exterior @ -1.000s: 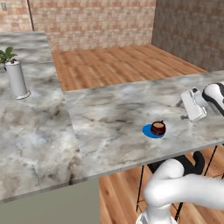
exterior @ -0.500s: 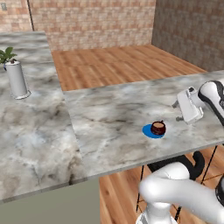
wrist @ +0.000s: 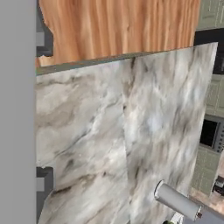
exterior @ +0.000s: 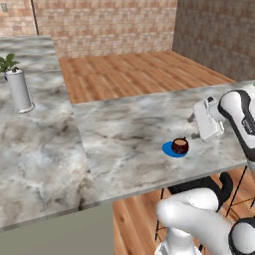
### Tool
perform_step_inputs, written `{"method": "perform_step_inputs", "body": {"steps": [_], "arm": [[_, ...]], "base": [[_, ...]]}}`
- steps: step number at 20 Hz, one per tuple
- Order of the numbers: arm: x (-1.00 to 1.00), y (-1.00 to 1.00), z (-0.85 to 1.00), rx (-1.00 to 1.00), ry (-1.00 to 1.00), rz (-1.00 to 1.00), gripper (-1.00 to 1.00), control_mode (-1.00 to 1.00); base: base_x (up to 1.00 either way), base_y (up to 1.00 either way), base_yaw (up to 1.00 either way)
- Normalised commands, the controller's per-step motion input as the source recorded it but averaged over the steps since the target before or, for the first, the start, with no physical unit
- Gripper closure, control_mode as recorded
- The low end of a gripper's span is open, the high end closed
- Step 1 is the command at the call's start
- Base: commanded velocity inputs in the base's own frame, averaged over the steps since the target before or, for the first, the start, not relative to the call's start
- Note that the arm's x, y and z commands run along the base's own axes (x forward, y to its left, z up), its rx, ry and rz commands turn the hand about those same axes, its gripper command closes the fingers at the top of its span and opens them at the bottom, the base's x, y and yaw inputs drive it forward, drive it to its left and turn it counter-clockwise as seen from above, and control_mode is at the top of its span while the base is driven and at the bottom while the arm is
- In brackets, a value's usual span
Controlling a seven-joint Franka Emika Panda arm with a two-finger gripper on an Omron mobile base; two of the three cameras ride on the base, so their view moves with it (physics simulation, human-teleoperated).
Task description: Pick the cup of tea, navigate to the dining table, and place it on the saucer.
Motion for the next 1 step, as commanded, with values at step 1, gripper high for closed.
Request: {"method": "perform_step_inputs", "body": {"steps": [1], "arm": [[-0.43,0.51,0.48,-0.01,0.00,0.00,-1.00,-1.00]], "base": [[0.00,0.00,0.00]]}}
